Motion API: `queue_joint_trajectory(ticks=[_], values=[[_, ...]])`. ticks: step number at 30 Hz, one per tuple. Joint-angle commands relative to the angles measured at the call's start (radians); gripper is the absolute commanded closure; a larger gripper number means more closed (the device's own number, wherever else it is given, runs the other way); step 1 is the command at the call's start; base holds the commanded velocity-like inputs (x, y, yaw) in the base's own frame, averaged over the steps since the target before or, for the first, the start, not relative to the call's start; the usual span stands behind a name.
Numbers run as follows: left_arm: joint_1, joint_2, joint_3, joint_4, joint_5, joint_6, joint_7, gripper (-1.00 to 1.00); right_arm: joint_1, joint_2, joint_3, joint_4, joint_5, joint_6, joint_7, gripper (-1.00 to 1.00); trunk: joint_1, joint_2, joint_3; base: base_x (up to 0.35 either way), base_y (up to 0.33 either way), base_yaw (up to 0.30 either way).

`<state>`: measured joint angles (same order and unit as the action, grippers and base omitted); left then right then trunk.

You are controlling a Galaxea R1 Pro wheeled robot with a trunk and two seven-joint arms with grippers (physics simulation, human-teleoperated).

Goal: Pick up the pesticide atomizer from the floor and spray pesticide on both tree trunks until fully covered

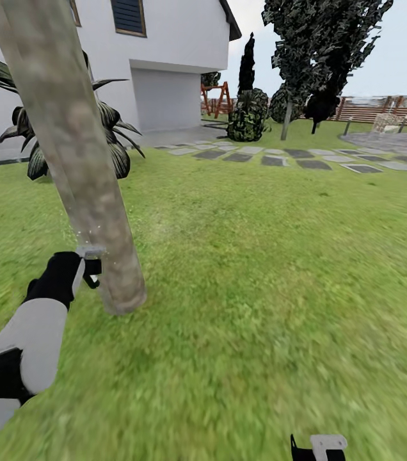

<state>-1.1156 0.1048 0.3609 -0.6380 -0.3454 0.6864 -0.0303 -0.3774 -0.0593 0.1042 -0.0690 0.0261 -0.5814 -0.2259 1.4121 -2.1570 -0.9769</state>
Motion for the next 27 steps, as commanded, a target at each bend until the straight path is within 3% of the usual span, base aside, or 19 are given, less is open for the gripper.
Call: queue_joint_trajectory(ticks=[1,2,4,6,12,21,27], values=[[-0.005,0.008,0.001,0.001,-0.001,0.001,-0.001,1.0,0.0,0.0,0.0,0.0,0.0,0.0,0.0,-1.0,0.0,0.0,0.0,0.0,0.0,0.0],[-0.007,0.018,0.001,0.0,-0.001,0.001,-0.001,1.0,0.0,0.0,0.0,0.0,0.0,0.0,0.0,-1.0,0.0,0.0,0.0,0.0,0.0,0.0],[-0.007,0.071,0.004,0.0,0.003,0.001,-0.004,1.0,0.0,0.0,0.0,0.0,0.0,0.0,0.0,-1.0,0.0,0.0,0.0,0.0,0.0,0.0],[-0.003,0.1,0.004,0.0,0.004,0.001,-0.007,1.0,0.0,0.0,0.0,0.0,0.0,0.0,0.0,-1.0,0.0,0.0,0.0,0.0,0.0,0.0],[0.008,0.079,0.0,-0.012,-0.001,0.001,-0.007,1.0,0.0,0.0,0.0,0.0,0.0,0.001,0.0,-1.0,0.0,0.0,0.0,0.0,0.0,0.0],[0.01,0.08,-0.003,-0.011,0.0,0.001,-0.006,1.0,0.0,0.002,0.0,-0.001,0.0,0.0,0.0,-1.0,0.0,0.0,0.0,0.227,-0.077,0.004],[0.012,0.088,-0.001,-0.011,-0.002,0.0,-0.006,1.0,0.0,0.006,0.0,-0.001,0.0,0.0,0.0,-1.0,0.0,0.0,0.0,0.212,-0.132,0.234]])
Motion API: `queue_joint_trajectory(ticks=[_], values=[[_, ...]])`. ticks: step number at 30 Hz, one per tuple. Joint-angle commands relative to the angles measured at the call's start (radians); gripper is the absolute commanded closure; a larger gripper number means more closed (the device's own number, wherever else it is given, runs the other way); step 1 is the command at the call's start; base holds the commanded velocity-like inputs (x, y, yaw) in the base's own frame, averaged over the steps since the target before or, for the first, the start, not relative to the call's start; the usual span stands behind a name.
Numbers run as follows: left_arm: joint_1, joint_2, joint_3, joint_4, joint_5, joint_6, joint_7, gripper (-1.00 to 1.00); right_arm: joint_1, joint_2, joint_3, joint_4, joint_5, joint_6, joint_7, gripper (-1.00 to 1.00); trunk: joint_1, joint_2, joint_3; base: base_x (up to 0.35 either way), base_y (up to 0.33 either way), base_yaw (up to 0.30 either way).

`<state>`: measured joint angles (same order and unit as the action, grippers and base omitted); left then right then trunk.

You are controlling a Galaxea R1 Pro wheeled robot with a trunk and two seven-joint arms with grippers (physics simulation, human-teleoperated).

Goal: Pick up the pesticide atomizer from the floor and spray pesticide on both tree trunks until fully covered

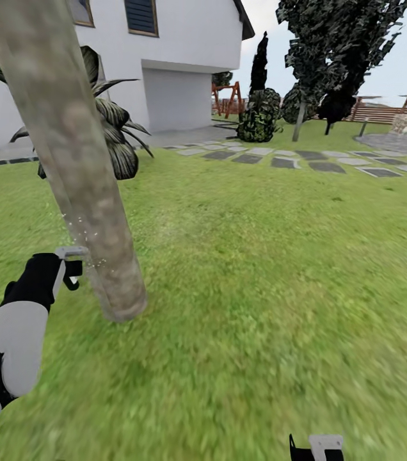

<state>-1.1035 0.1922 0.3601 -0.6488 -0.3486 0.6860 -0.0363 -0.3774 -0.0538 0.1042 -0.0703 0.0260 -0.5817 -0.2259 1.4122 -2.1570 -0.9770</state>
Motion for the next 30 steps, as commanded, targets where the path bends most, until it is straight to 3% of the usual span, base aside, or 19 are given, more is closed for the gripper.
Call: queue_joint_trajectory(ticks=[1,3,6,9,10,19,30], values=[[0.012,0.004,0.003,0.001,-0.001,0.0,-0.001,1.0,0.0,0.0,0.0,0.0,0.0,0.0,0.0,-1.0,0.0,0.0,0.0,0.036,-0.018,0.234],[0.033,0.006,0.001,0.0,0.0,0.0,-0.002,1.0,0.0,0.0,0.0,0.0,0.0,0.0,0.0,-1.0,0.0,0.0,0.0,0.014,-0.007,0.094],[0.041,-0.013,-0.006,0.001,0.001,0.0,-0.001,1.0,0.0,-0.005,0.0,0.001,0.0,0.0,0.0,-1.0,0.0,0.0,0.0,0.002,-0.001,0.012],[0.036,-0.06,-0.031,-0.001,0.002,0.0,0.0,1.0,0.0,-0.006,0.0,0.001,0.0,0.0,0.0,-1.0,0.0,0.0,0.0,0.0,0.0,0.001],[0.033,-0.064,-0.031,-0.001,0.002,0.001,0.001,1.0,0.0,-0.006,0.0,0.001,0.0,0.0,0.0,-1.0,0.0,0.0,0.0,0.0,0.0,0.0],[0.043,-0.037,-0.034,-0.003,-0.004,0.0,0.001,1.0,0.0,-0.006,0.0,0.001,0.0,0.002,0.0,-1.0,0.0,0.0,0.0,0.0,0.0,0.0],[0.044,-0.039,-0.034,-0.003,-0.001,0.0,0.003,1.0,0.0,-0.006,0.0,0.001,0.0,0.002,0.0,-1.0,0.0,0.0,0.0,0.06,-0.17,0.0]])
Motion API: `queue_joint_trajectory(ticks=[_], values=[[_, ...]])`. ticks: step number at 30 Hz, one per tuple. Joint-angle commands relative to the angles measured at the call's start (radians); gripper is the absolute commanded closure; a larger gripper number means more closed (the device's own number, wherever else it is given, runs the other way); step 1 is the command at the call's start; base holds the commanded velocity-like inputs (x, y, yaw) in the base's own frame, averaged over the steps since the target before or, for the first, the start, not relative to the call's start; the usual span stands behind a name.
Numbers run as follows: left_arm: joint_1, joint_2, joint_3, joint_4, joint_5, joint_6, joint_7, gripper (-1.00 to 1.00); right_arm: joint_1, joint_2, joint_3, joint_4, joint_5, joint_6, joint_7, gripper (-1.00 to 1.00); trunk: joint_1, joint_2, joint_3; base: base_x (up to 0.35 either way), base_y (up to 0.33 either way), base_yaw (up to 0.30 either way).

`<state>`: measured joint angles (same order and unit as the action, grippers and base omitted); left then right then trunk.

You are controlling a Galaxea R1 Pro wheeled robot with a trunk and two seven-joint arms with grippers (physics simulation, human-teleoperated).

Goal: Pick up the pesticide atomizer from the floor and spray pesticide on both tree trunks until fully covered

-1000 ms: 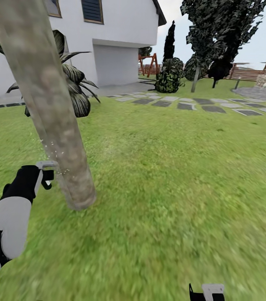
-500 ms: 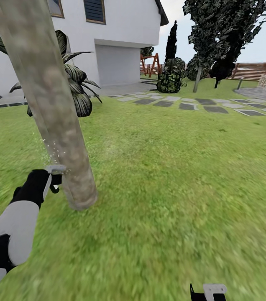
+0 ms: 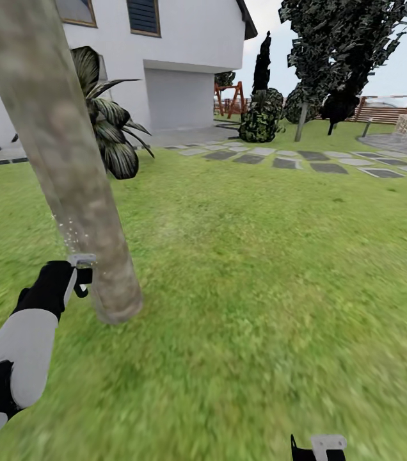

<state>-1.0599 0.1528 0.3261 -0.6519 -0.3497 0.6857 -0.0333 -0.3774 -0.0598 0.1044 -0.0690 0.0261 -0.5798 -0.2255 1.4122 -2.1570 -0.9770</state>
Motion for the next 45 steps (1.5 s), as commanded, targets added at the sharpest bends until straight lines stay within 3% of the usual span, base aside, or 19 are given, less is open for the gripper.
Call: queue_joint_trajectory(ticks=[1,8,15,27,45], values=[[0.0,0.0,0.0,0.0,0.0,0.0,0.0,1.0,0.0,0.0,0.0,0.0,0.0,-0.001,0.0,-1.0,0.0,0.0,0.0,0.031,-0.267,0.0],[0.001,0.004,0.009,0.002,-0.002,0.0,0.001,1.0,0.0,0.002,0.0,0.0,0.0,-0.002,0.0,-1.0,0.0,0.0,0.0,0.052,-0.27,0.106],[0.027,0.063,0.007,0.002,0.0,0.0,0.004,1.0,0.0,0.005,0.0,0.0,0.0,-0.002,0.0,-1.0,0.0,0.0,0.0,0.207,-0.218,0.167],[0.024,0.059,0.003,-0.003,0.002,0.0,0.005,1.0,0.0,0.005,0.0,0.0,0.0,-0.002,0.0,-1.0,0.0,0.0,0.0,0.067,-0.255,0.013],[0.016,0.053,0.002,-0.003,0.0,0.022,0.006,1.0,0.0,0.005,0.0,0.0,0.0,-0.002,0.0,-1.0,0.0,0.0,0.001,0.081,-0.244,0.268]])
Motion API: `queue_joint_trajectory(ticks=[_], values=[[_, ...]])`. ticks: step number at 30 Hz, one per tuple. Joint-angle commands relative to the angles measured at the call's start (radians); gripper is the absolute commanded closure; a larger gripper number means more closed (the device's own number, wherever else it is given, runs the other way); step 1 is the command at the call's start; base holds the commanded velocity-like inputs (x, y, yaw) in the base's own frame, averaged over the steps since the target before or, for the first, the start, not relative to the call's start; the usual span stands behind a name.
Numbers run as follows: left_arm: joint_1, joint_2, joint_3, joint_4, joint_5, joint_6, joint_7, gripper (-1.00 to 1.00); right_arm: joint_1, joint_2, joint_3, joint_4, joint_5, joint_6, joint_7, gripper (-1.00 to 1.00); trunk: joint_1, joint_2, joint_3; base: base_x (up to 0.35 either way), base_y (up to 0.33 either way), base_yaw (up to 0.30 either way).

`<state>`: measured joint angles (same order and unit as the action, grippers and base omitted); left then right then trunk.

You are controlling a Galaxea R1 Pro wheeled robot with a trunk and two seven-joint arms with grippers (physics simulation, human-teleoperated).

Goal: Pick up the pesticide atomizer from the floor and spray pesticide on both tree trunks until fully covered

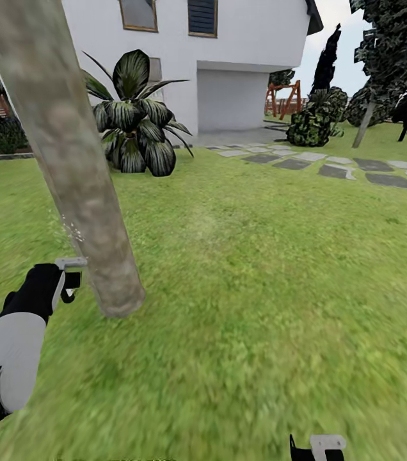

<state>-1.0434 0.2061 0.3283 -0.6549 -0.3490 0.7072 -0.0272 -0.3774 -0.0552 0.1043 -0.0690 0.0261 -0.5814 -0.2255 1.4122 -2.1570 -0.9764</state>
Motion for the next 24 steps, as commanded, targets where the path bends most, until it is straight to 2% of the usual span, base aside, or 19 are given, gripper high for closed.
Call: queue_joint_trajectory(ticks=[1,8,16,19,23,24], values=[[0.0,0.0,0.0,0.0,-0.001,0.003,0.0,1.0,0.0,0.0,0.0,0.0,0.0,0.0,0.0,-1.0,0.0,0.0,0.0,0.001,-0.273,0.262],[0.009,0.001,-0.001,0.001,-0.001,0.005,0.0,1.0,0.0,-0.004,0.0,0.0,0.0,0.0,0.0,-1.0,0.0,0.0,0.001,-0.019,-0.273,0.051],[0.008,0.001,0.0,0.001,-0.001,0.005,0.0,1.0,0.0,-0.005,0.0,0.0,0.0,0.0,0.0,-1.0,0.0,0.0,0.001,0.191,-0.224,0.0],[0.008,0.001,0.0,0.001,-0.001,0.005,0.0,1.0,0.0,-0.005,0.0,0.0,0.0,0.0,0.0,-1.0,0.0,0.0,0.001,0.225,-0.147,0.0],[0.008,0.002,-0.001,0.001,-0.002,0.006,0.0,1.0,0.0,-0.005,0.0,0.0,0.0,0.0,0.0,-1.0,0.0,0.0,0.001,0.032,-0.015,0.0],[0.009,0.011,-0.001,0.002,-0.003,0.005,0.0,1.0,0.0,-0.005,0.0,0.0,0.0,0.0,0.0,-1.0,0.0,0.0,0.001,0.004,-0.002,0.0]])
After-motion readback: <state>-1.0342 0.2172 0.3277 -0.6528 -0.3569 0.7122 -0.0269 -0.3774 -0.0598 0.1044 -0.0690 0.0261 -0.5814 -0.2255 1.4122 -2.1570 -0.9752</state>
